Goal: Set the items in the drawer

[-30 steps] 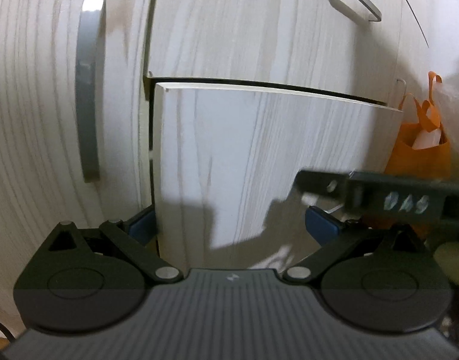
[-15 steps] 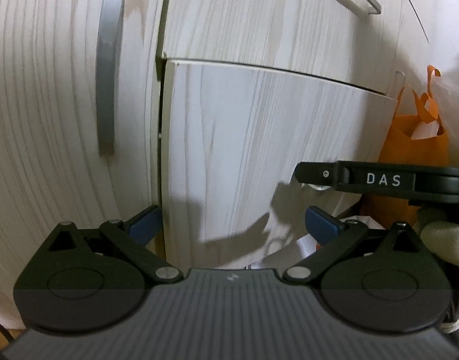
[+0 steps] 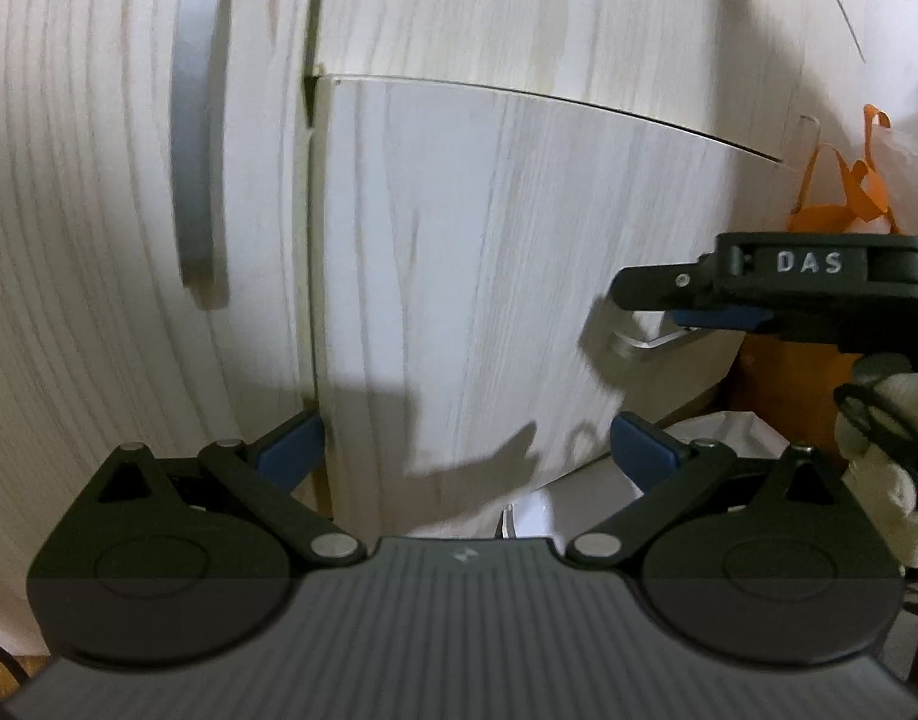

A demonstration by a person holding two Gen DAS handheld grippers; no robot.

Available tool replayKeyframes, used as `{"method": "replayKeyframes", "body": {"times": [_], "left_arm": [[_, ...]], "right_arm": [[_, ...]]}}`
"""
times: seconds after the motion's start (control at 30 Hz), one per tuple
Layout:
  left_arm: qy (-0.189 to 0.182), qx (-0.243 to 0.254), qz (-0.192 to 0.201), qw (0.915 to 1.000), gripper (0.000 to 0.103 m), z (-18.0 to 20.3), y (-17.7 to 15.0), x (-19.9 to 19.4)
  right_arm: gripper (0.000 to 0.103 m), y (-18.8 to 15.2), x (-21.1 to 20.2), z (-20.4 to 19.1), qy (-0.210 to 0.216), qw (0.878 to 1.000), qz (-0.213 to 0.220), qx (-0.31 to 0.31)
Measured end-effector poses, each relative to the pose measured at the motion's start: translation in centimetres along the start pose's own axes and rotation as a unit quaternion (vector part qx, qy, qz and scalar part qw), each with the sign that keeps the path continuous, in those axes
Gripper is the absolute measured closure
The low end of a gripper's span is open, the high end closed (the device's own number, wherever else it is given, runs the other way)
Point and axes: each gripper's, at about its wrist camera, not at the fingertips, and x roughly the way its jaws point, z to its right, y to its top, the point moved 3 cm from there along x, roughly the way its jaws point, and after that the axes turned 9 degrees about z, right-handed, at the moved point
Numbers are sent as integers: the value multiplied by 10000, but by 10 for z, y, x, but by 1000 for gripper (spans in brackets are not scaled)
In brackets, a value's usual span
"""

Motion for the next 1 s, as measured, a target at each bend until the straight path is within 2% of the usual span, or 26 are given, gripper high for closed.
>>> {"method": "replayKeyframes", "body": {"times": [0.07,0.2,0.33,0.5,1.0], "left_arm": [[108,-28,-7,9999,0,8,2,14],[-58,-62,-74,9999,0,13,2,16],[-71,-59,-82,9999,0,13,2,20],[-29,-86,-109,9999,0,10,1,22],[-9,-87,-196,9998,0,11,-6,22]], "right_arm": [[41,1,-2,1,-3,10000,-41,61],[41,1,-6,3,43,10000,-50,43],[41,2,-9,7,120,9998,-48,125],[42,3,-18,29,380,9944,55,983],[41,0,-43,31,318,9962,71,809]]}}
